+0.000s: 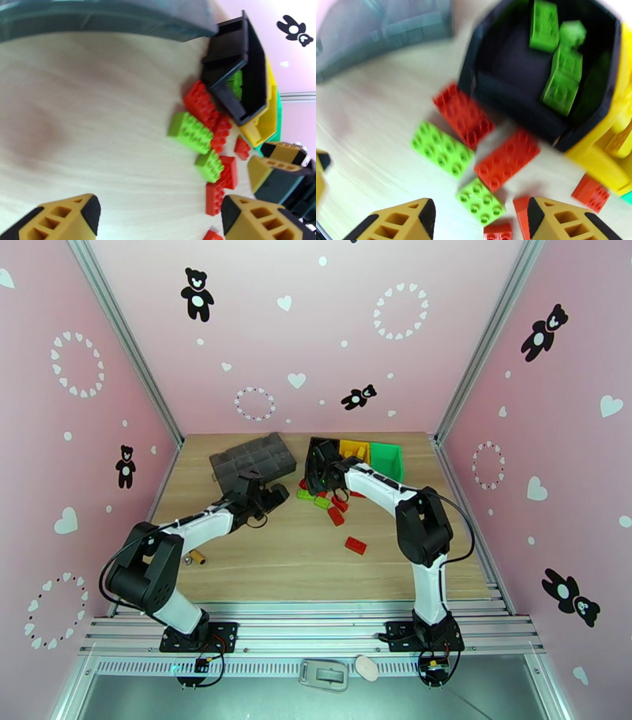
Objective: Sort the legos into containers by color
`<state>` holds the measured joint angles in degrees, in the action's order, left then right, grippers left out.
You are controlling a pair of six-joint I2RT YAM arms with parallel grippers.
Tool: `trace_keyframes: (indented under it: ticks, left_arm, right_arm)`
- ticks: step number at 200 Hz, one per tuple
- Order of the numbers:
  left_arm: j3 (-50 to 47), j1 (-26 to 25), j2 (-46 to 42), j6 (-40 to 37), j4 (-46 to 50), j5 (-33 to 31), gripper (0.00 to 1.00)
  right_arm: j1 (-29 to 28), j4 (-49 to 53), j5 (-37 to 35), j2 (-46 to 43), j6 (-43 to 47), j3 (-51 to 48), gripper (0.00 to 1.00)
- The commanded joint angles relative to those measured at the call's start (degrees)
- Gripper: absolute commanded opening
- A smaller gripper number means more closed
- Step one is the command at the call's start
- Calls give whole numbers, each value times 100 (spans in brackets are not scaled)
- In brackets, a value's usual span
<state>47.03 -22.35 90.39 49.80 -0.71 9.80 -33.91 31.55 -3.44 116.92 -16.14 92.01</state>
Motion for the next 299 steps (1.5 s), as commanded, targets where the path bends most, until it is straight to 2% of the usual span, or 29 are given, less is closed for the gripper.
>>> trace_keyframes:
  ticks: [1, 61, 181, 249, 299]
  left_arm:
    - [-310, -40, -328, 10, -137, -154, 86]
    - [-607, -41, -626, 40, -120, -210, 87]
    - [-625, -37, -552, 35, -167, -156, 87]
    - [-616, -41, -508, 56, -216, -137, 87]
    - [-607, -41, -501, 57, -211, -122, 87]
  right_arm:
    - [-71, -28, -7, -28, 133, -167, 67]
    - [-135, -35, -43, 359, 175, -58, 67]
    - [-168, 179, -271, 1012, 138, 308, 67]
    - [-297, 97, -240, 816, 68, 17, 60]
    - [-401, -46, -253, 716, -89, -139, 49]
